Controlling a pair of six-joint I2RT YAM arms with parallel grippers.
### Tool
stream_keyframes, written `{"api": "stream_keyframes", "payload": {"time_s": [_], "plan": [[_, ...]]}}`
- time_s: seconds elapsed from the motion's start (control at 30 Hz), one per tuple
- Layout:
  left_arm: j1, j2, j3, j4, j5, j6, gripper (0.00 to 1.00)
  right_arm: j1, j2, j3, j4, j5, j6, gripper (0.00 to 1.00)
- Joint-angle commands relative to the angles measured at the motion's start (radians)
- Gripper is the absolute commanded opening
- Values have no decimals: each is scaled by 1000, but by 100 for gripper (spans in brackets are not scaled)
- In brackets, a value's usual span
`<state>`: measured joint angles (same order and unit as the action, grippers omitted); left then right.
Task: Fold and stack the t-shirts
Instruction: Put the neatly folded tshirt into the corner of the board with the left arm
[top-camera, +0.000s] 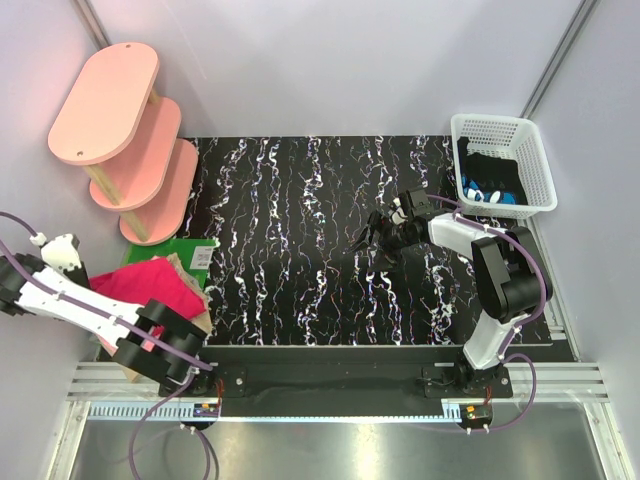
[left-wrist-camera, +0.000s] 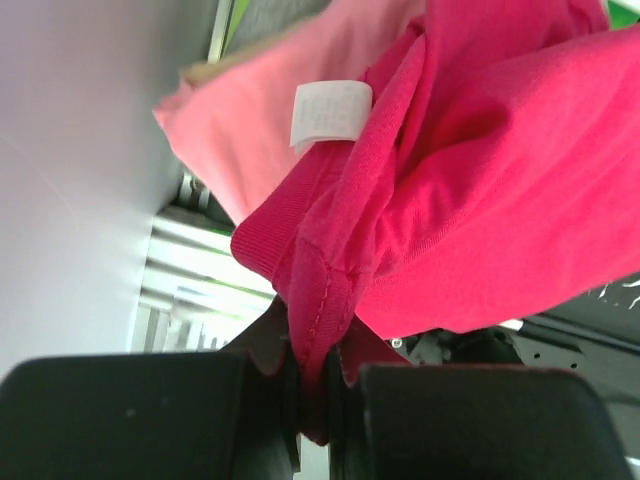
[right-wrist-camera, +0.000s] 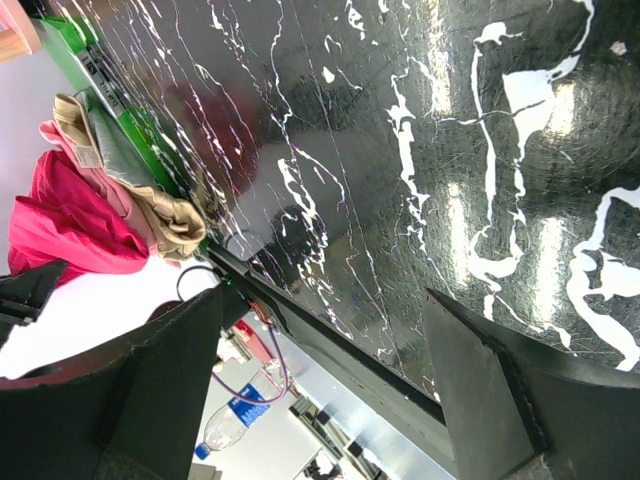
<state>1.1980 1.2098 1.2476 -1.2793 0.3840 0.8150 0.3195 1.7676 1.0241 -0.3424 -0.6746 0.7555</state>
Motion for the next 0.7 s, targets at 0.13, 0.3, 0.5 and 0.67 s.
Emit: {"api": "stream_keyframes", "payload": {"time_s": [0.13, 0.3, 0.5, 0.67], "plan": [[-61, -110, 375, -267, 233, 110, 0, 1, -7, 11, 20, -17, 2, 88], [-268, -233, 329, -268, 135, 15, 0, 16, -23, -7, 37, -16, 16, 88], [-418, -265, 294, -267, 105, -60, 0, 16, -28, -19, 37, -17, 8, 88], [-620, -294, 369, -269, 9, -168, 0, 16, -30, -27, 52, -22, 13, 88]]}}
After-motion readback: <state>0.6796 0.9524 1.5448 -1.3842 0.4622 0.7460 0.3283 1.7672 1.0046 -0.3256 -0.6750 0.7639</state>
